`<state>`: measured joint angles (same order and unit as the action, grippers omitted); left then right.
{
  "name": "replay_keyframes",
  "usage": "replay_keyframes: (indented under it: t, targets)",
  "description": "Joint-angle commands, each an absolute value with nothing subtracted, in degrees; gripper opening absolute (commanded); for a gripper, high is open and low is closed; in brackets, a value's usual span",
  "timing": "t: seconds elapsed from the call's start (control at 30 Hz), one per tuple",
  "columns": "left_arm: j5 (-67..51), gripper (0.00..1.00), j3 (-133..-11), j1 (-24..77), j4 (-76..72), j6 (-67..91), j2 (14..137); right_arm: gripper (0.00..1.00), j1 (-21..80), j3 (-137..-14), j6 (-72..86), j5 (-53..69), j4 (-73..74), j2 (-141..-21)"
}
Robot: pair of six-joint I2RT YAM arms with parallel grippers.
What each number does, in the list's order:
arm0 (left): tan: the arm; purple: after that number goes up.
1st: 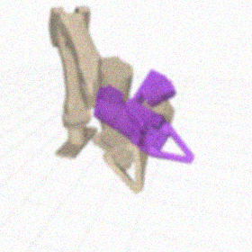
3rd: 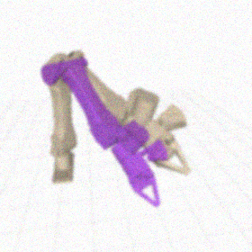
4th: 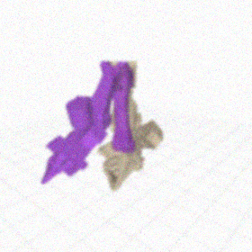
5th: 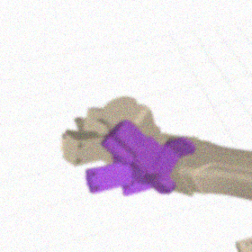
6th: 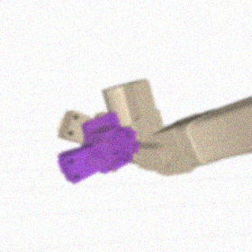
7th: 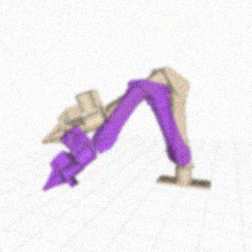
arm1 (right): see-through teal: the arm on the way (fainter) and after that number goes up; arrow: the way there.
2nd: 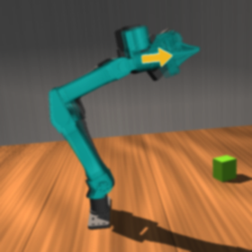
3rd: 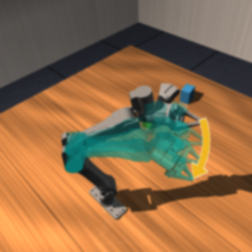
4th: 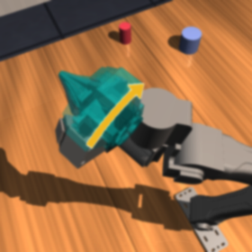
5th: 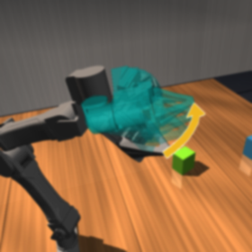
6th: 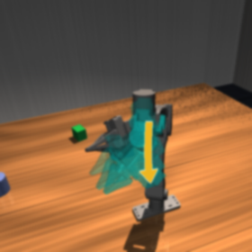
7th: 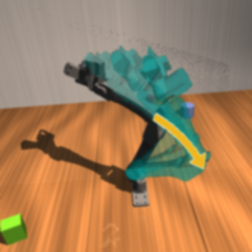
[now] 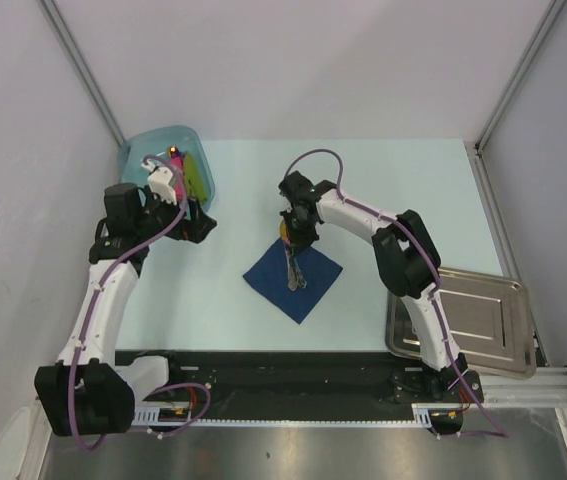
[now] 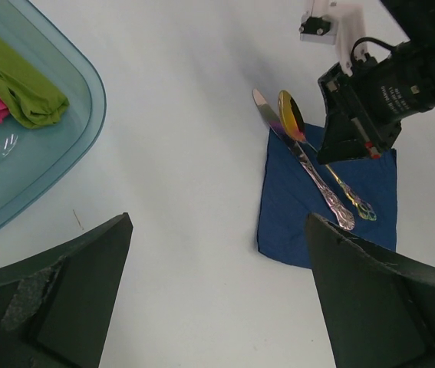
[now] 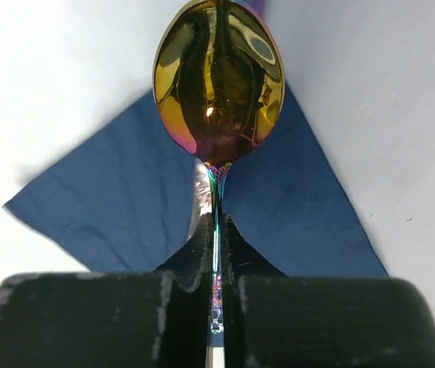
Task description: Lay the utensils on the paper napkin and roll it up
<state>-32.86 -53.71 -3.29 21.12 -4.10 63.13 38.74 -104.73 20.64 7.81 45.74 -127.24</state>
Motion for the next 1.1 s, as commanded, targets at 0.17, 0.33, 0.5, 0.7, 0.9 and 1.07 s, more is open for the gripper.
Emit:
replay_keyframes:
  t: [0.17, 0.33, 0.5, 0.7, 0.9, 1.07]
  targets:
    - [-32.34, 1.0, -51.68, -3.43, 17.49, -3.96, 59.76, 0.0, 38.76, -106.97, 25.93, 6.24, 46.67, -128.76]
    - [-32.26, 1.0, -52.21, -3.34, 17.4, -3.6, 60.38, 0.0, 38.41, -106.17, 28.56, 7.12, 46.76, -128.67]
    - [-31.99, 1.0, -52.47, -3.34, 17.05, -3.16, 60.56, 0.0, 37.71, -106.96, 29.18, 5.54, 47.28, -129.2]
    - [-32.34, 1.0, -52.56, -3.34, 16.96, -2.64, 61.26, 0.01, 37.0, -107.23, 29.18, 5.01, 47.37, -129.64]
    - [-32.43, 1.0, -53.17, -3.34, 17.31, -2.72, 61.96, 0.04, 37.35, -107.14, 29.62, 5.8, 47.2, -130.08]
    - [-32.43, 1.0, -53.17, -3.43, 17.31, -2.72, 61.96, 0.06, 37.62, -106.96, 30.06, 6.06, 47.2, -130.34]
